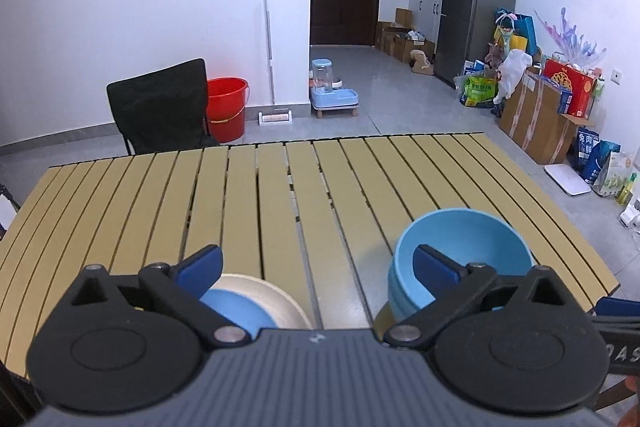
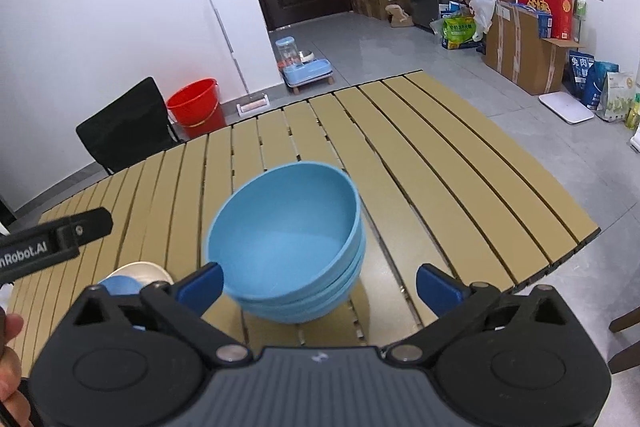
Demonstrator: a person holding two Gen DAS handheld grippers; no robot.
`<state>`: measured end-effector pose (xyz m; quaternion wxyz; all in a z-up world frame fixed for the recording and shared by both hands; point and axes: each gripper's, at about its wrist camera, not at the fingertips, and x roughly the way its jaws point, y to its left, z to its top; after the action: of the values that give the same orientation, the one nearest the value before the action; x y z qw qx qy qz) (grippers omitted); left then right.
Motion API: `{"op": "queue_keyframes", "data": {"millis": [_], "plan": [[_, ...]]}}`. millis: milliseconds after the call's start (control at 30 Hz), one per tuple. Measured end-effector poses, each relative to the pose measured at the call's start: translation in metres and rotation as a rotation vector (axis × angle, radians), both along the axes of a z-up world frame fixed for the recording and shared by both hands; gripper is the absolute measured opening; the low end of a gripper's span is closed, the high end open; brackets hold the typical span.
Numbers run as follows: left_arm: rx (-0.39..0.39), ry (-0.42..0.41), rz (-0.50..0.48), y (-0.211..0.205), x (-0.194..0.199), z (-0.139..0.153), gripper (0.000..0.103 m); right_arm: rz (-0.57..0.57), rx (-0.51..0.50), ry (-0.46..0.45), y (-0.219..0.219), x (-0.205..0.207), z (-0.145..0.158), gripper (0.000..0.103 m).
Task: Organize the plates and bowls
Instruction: 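Lower the bowl into the nested bowls and open both grippers, then close both grippers on the rim of the three-bowl stack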
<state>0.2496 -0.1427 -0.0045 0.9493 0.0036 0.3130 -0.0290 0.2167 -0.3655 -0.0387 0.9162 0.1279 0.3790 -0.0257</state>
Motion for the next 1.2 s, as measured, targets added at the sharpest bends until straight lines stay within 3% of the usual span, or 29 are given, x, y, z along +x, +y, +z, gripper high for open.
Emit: {"op": "queue_keyframes", "data": {"millis": [267,767,1200], "plan": [[-0.012,-0.006,0.007,0.021,-0.021,-0.002,0.103,0.002,0.024,-0.063,0.009,-0.03,0.005,0.103],[-0.065,-0.018,-0.019,0.039,-0.03,-0.012,0.103,-0.052,0.046,-0.102,0.007,-0.054,-0.002,0.103],[-0.112,0.019,-0.079,0.03,-0.01,-0.031,0.103,-0.067,0.061,-0.127,0.0,-0.048,-0.024,0.103]]}}
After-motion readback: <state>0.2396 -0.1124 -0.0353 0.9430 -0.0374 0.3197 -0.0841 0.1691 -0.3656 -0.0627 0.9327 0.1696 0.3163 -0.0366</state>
